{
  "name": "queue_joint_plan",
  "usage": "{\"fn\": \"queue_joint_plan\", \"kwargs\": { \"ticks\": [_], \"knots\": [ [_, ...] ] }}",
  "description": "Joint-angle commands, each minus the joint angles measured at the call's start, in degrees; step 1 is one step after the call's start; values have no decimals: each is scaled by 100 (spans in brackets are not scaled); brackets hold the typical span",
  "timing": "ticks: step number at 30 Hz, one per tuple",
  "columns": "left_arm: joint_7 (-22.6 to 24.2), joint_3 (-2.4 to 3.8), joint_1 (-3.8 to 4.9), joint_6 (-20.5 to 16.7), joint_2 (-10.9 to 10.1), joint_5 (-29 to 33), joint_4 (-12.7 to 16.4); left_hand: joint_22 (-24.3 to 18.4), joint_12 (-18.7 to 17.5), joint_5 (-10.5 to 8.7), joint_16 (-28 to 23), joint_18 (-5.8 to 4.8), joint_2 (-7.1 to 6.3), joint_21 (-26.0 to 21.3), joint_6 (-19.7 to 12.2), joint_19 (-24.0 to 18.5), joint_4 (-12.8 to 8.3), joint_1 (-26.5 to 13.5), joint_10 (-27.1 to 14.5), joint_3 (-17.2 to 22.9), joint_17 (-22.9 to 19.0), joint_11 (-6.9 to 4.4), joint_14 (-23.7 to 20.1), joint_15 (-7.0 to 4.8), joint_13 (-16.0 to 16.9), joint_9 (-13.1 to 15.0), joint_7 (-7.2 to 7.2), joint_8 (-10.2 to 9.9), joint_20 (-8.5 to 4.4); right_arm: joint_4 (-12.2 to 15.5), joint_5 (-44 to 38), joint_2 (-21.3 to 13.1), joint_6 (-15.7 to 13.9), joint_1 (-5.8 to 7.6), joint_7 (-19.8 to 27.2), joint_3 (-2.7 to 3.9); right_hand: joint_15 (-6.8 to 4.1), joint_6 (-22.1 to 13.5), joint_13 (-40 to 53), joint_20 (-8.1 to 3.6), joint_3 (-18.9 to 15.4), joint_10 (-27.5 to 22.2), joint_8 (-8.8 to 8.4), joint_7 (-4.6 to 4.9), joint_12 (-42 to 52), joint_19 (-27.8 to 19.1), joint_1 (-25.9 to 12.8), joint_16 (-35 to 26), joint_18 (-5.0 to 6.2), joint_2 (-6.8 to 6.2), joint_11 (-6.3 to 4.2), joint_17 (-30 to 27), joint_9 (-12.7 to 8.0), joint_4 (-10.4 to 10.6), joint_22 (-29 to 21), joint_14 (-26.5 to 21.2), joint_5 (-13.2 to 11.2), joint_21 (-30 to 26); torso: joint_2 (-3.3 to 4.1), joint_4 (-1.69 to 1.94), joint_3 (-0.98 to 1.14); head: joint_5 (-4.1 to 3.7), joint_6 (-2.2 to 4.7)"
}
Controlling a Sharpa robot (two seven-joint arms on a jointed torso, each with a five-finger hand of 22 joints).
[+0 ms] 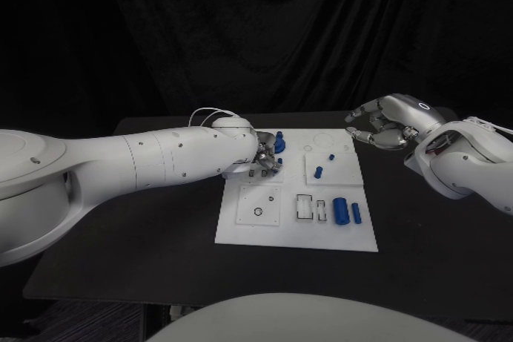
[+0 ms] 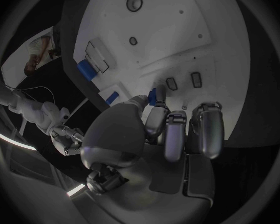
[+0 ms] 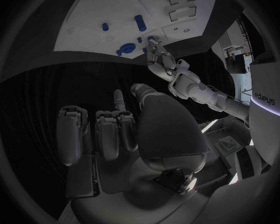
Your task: Assemble the parts on the task board
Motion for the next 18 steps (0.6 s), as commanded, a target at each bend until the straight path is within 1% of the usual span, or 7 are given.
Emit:
{"fn": "queue_joint_plan", "kwargs": {
  "ticks": [1, 2, 7, 10, 11, 18],
  "knots": [
    [156, 2, -15, 11, -10, -14, 26, 390, 975, 23, 15, 68, -144, -46, 42, -27, -40, -97, 997, 321, 1509, -226, 593, 0, 3218, 64, -7, -34, -15, 9, -13, -12, 32, -13, -123, 5, 39, 15, 976, 49, 17, 219, -6, 0, -32, 244, -67, 17, 14, 1, 27, 1510, -8, 7, 1311, 615, 26, -12, 1, 5, -2, -8, 0],
    [162, 2, -15, 3, -19, -14, 36, 390, 975, 23, 15, 68, -144, -46, 42, -27, -40, -97, 997, 321, 1509, -226, 593, 0, 3218, 64, -7, -34, -15, 11, -13, -15, 36, -13, -126, 5, 39, 15, 976, 49, 17, 219, -6, 0, -32, 244, -67, 17, 14, 1, 27, 1510, -8, 7, 1311, 615, 26, -12, 1, 4, -1, -7, 0],
    [157, 2, -15, -45, -79, -14, 107, 411, 975, 96, 15, 67, -286, -55, 72, -18, -142, -226, 997, 724, 1509, -230, 593, -4, 3218, 153, -11, -44, -18, 21, -13, -30, 54, -13, -138, 5, 39, 15, 976, 49, 17, 219, -6, 0, -32, 244, -67, 17, 14, 1, 27, 1510, -8, 7, 1311, 615, 26, -12, 5, -3, -1, 4, 0],
    [146, 2, -15, -60, -129, -14, 161, 411, 975, 96, 15, 67, -287, -55, 72, -18, -143, -228, 997, 728, 1509, -230, 593, -4, 3218, 154, -11, -44, -18, 25, -13, -39, 65, -13, -144, 5, 39, 15, 976, 49, 17, 219, -6, 0, -32, 244, -67, 17, 14, 1, 27, 1510, -8, 7, 1311, 615, 26, -12, 6, -2, -1, -3, 0],
    [143, 2, -15, -63, -142, -14, 175, 418, 975, 95, 15, 67, -319, -57, 84, -15, -164, -276, 997, 826, 1509, -230, 593, -4, 3218, 179, -11, -44, -17, 26, -13, -42, 68, -13, -146, 5, 39, 15, 976, 49, 17, 219, -6, 0, -32, 244, -67, 17, 14, 1, 27, 1510, -8, 7, 1311, 615, 26, -12, 5, -1, -1, -2, 0],
    [115, 1, -15, -59, -288, -14, 291, 421, 975, 92, 15, 67, -346, -62, 100, -15, -185, -325, 997, 923, 1509, -231, 593, -5, 3218, 206, -13, -42, -18, 33, -13, -64, 93, -13, -163, 5, 40, 16, 954, 49, 21, 203, -8, 0, -48, 242, -68, 17, 15, 6, 28, 1510, -11, 7, 1310, 615, 27, -16, 2, 0, 1, 7, 0]
  ]
}}
